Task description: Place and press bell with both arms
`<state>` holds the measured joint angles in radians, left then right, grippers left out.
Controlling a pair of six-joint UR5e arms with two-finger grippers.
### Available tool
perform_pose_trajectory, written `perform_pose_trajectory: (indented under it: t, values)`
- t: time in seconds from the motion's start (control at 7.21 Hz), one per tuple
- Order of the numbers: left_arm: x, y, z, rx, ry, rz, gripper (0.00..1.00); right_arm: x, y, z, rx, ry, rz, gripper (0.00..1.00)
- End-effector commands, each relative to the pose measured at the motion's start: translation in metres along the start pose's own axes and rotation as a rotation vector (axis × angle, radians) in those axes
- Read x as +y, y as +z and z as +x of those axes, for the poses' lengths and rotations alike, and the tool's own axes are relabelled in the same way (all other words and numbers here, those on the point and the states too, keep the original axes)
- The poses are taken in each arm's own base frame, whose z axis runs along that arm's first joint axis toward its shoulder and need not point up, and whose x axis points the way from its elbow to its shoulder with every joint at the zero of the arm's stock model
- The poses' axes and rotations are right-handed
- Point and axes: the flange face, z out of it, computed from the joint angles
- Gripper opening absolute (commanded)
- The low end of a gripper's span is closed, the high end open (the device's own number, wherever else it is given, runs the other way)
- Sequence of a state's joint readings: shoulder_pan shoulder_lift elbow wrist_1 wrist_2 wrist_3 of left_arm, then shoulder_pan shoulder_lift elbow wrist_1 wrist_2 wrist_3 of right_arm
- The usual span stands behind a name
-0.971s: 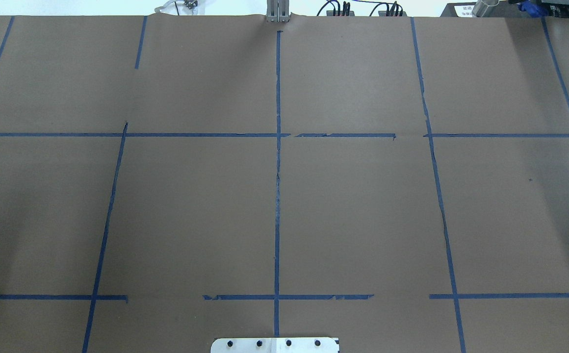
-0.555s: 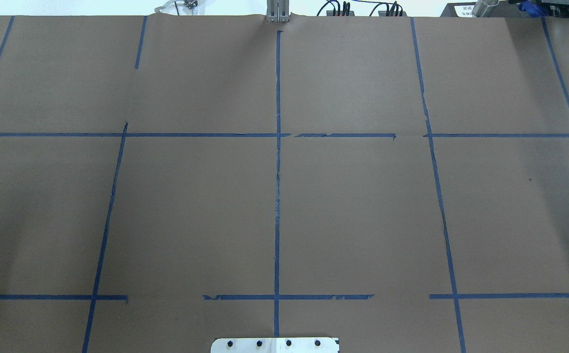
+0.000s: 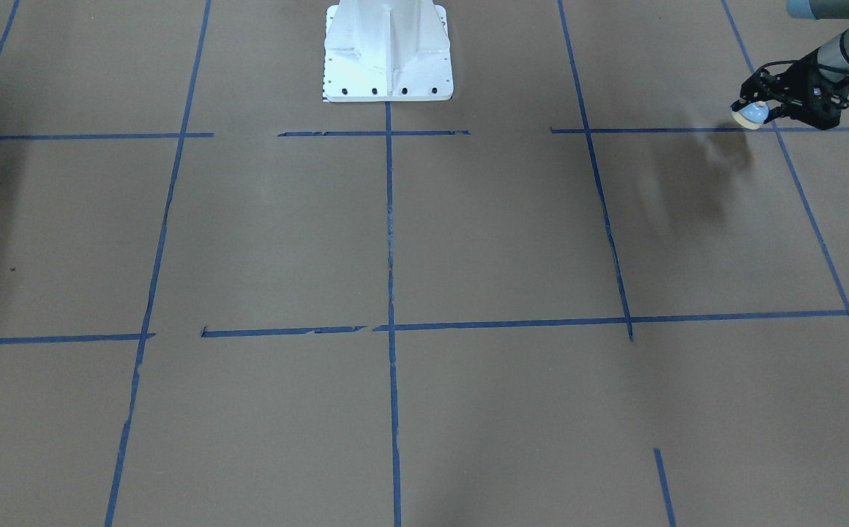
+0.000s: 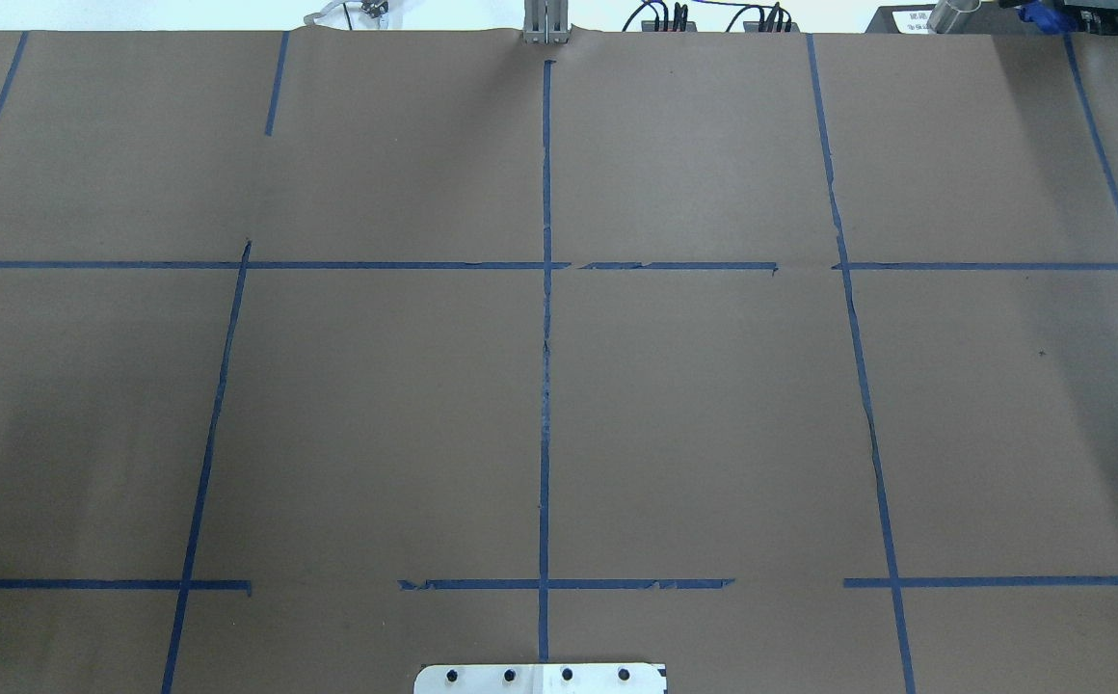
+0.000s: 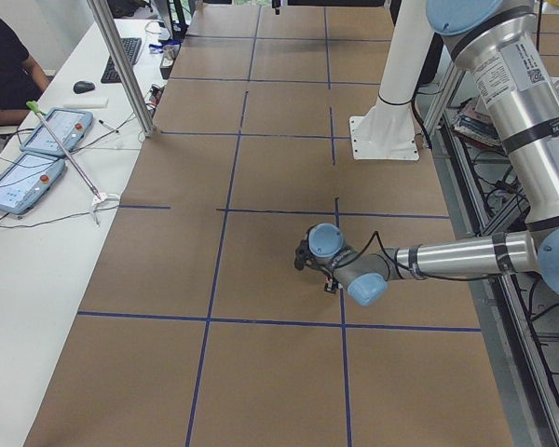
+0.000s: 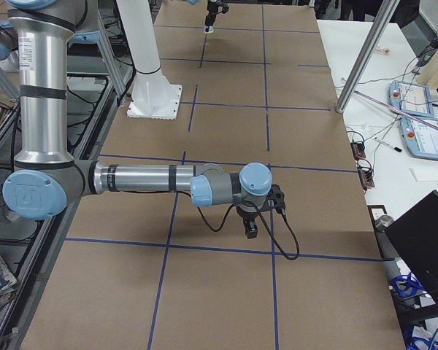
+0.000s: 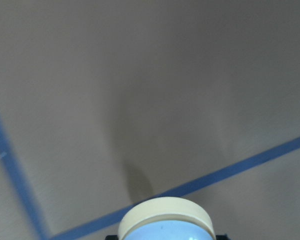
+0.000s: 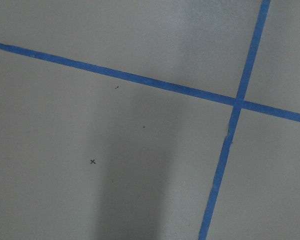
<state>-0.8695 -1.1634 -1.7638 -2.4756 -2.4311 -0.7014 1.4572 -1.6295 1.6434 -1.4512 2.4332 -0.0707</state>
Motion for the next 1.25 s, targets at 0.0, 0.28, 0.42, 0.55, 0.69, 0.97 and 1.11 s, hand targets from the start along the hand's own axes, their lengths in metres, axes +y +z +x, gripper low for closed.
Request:
perform_pose_trajectory:
  t: [0.0, 0.28, 0.42, 0.55, 0.69, 0.97, 1.11]
  values:
    - [-0.100, 0.002, 0.110, 0.130, -0.068, 0.079, 0.12, 0.001, 0.002, 0.002, -0.002, 0.005, -0.004, 1.00]
    - [-0.182, 0.025, 0.241, 0.175, -0.127, 0.024, 0.12, 0.003, 0.007, 0.007, -0.002, 0.014, -0.014, 1.00]
    - [-0.215, 0.017, 0.289, 0.157, -0.148, 0.021, 0.12, 0.003, 0.007, 0.007, -0.002, 0.014, -0.014, 1.00]
    - [-0.241, 0.007, 0.330, 0.137, -0.166, 0.024, 0.12, 0.003, 0.007, 0.007, -0.002, 0.016, -0.015, 1.00]
    - [-0.269, 0.007, 0.373, 0.064, -0.200, 0.054, 0.12, 0.003, 0.008, 0.008, -0.004, 0.018, -0.017, 1.00]
    - [-0.319, 0.053, 0.438, -0.049, -0.228, 0.080, 0.12, 0.003, 0.008, 0.006, -0.024, 0.017, -0.014, 1.00]
    - [-0.349, 0.063, 0.468, -0.058, -0.238, 0.076, 0.11, 0.003, 0.007, 0.004, -0.022, 0.011, -0.012, 1.00]
